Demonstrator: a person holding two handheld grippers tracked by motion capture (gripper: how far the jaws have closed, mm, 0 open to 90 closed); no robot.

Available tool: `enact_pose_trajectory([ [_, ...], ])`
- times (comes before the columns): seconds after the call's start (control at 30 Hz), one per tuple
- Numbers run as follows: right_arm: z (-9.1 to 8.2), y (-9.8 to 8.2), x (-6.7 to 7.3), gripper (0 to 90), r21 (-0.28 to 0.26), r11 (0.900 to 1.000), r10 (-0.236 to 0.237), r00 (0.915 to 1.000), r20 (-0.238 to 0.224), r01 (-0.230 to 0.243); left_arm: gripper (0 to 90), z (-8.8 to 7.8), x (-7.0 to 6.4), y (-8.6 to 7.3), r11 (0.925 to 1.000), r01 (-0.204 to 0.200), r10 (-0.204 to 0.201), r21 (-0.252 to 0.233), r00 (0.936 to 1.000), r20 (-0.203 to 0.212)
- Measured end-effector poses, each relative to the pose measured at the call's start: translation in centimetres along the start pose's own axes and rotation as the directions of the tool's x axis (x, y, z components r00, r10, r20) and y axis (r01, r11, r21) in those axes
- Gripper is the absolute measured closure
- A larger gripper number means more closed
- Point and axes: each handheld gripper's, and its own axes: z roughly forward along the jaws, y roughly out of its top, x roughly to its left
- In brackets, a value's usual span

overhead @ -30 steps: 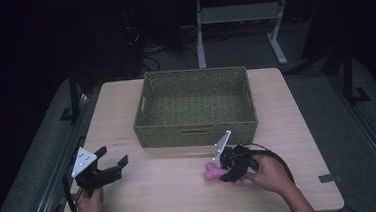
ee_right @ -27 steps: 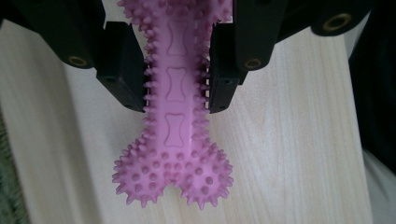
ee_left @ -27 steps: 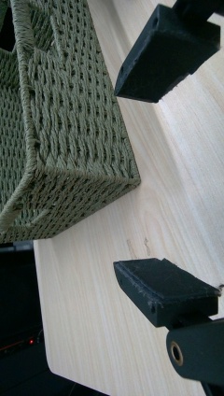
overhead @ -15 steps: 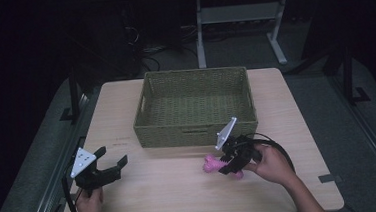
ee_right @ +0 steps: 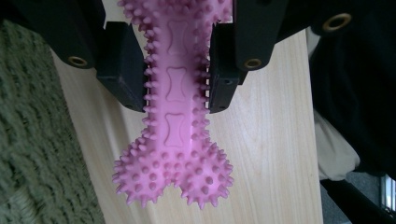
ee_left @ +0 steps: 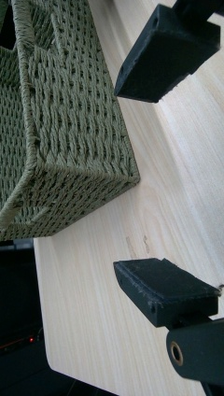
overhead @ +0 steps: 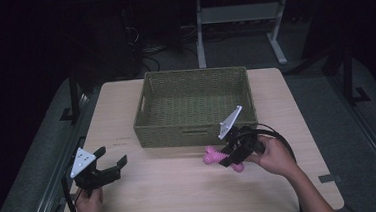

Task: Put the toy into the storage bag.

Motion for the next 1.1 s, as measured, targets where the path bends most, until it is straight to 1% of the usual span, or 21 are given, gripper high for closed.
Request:
enact_pose_trajectory([
  [0.23, -0.9, 0.3, -0.4, 58.3, -0.014, 1.0, 0.011, 0.9999, -0.01, -0.011, 13.3, 0.0, 0.1, 0.0, 1.0, 0.002, -0.002, 0.0, 1.0, -0.002],
  [0.6, -2.2, 1.4, -0.8, 58.3, -0.018, 1.0, 0.005, 1.0, 0.002, -0.005, 13.3, 0.0, 0.0, 0.0, 1.0, 0.002, -0.002, 0.0, 1.0, -0.001],
  [1.1, -4.7, 3.3, -1.8, 58.3, -0.035, 0.999, 0.002, 0.9998, 0.018, -0.001, 13.3, 0.0, 0.1, 0.0, 1.0, 0.008, -0.008, -0.005, 1.0, -0.001],
])
